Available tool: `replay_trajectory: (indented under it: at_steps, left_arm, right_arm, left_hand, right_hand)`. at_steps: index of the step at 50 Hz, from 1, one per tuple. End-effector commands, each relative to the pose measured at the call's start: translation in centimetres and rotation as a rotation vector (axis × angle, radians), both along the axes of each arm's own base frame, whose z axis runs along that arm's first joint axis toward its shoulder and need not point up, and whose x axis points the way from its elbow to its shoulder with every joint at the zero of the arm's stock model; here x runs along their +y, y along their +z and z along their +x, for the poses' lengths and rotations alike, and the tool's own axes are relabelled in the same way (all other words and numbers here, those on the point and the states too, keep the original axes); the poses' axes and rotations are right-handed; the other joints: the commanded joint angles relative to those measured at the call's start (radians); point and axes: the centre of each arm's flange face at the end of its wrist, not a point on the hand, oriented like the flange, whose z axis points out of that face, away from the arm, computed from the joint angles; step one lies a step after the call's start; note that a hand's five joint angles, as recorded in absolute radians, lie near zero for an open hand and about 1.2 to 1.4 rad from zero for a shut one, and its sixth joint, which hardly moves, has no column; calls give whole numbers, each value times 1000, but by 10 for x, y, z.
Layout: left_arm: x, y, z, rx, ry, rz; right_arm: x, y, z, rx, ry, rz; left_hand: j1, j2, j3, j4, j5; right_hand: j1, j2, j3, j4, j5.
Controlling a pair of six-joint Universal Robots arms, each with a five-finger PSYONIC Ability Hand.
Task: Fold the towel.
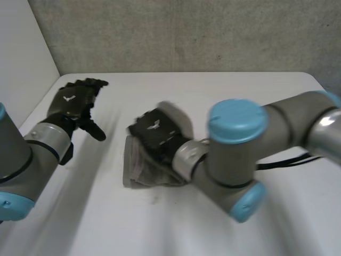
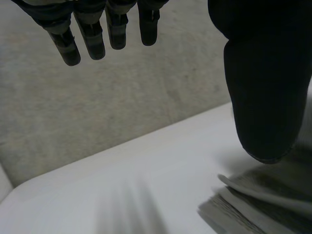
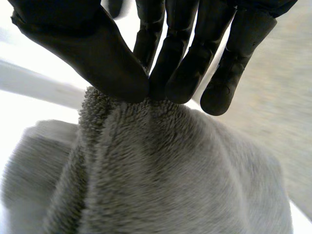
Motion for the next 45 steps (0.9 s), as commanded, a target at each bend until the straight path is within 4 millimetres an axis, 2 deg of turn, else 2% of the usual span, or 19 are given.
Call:
replay_trajectory:
  at_steps: [1,5,6,7,8,9,10,11,12,14,15,17,24,29,35,36,41,42,45]
  left_arm:
    - [-7,4,10,52,43,9]
    - [-8,3,12,53,48,13]
    - [-9,3,12,53,48,13]
    - [-9,1,11,51,47,19]
    - [-10,1,11,51,47,19]
    - [-10,1,11,51,47,19]
    - [-10,2,10,52,42,16]
    - [-10,2,10,52,42,16]
    - [-10,1,8,52,36,18]
    - [-10,0,5,51,28,19]
    - [-10,1,2,53,22,17]
    - [-9,2,-1,55,13,16]
    - [9,-19,-34,36,-85,111]
    - [13,-40,-48,13,-124,172]
    - [5,-58,-58,-8,-127,200]
    - [5,-58,-58,-8,-127,200]
    - [4,-90,-55,-58,-81,273]
    - [4,-90,-55,-58,-81,273]
    - [5,-99,-51,-90,-54,290]
  right_arm:
    - [32,-41,34,104,130,96]
    - [32,-44,35,133,116,111]
    - [29,-40,33,140,86,112]
    - [29,-40,33,140,85,112]
    - [22,-32,28,136,34,111]
    - [22,-32,28,136,33,111]
    - [18,-19,24,121,-16,96]
    - [10,-5,17,95,-74,87]
    - [10,-5,17,95,-75,87]
    - [-8,13,-5,42,-194,125]
    - [-8,13,-5,42,-195,125]
    - [-21,29,-23,-41,-261,177]
    - [-43,33,-47,-128,-356,278]
    - [-53,17,-49,-104,-381,310]
    - [-62,-9,-46,-59,-388,359]
    - [-64,-15,-44,-49,-387,369]
    - [-66,-37,-39,-5,-361,430]
    - [-65,-46,-38,15,-348,456]
    - [-64,-52,-37,35,-339,473]
  left_hand:
    - [26,24,26,35,-1]
    - [26,24,26,35,-1]
    - [26,24,26,35,-1]
    - [23,22,23,32,-4]
    - [23,22,23,32,-4]
    - [23,22,23,32,-4]
    - [23,22,23,32,-4]
    - [23,22,23,32,-4]
    - [23,22,23,32,-4]
    - [23,22,23,32,-4]
    - [23,22,23,32,-4]
    - [23,22,23,32,-4]
    - [26,24,26,35,-1]
    - [29,27,29,37,2]
    - [47,45,47,55,19]
    - [47,45,47,55,19]
    - [58,57,59,67,31]
    - [58,57,59,67,31]
    - [55,54,56,64,28]
  right_hand:
    - [98,63,61,54,55]
    - [98,63,61,54,55]
    - [-366,-401,-403,-410,-409]
    - [-371,-406,-407,-415,-414]
    - [-1013,-1048,-1050,-1057,-1056]
    - [-1020,-1055,-1056,-1064,-1063]
    - [-1124,-1159,-1160,-1168,-1167]
    - [-1124,-1159,-1160,-1168,-1167]
    - [-1124,-1159,-1160,-1168,-1167]
    - [-1124,-1159,-1160,-1168,-1167]
    - [-1124,-1159,-1160,-1168,-1167]
    - [-1124,-1159,-1160,-1168,-1167]
    - [-1124,-1159,-1160,-1168,-1167]
    - [-1124,-1159,-1160,-1168,-1167]
    - [-1124,-1159,-1160,-1168,-1167]
    - [-1124,-1159,-1160,-1168,-1167]
    - [-1124,-1159,-1160,-1168,-1167]
    - [-1124,-1159,-1160,-1168,-1167]
    - [-1124,-1159,-1160,-1168,-1167]
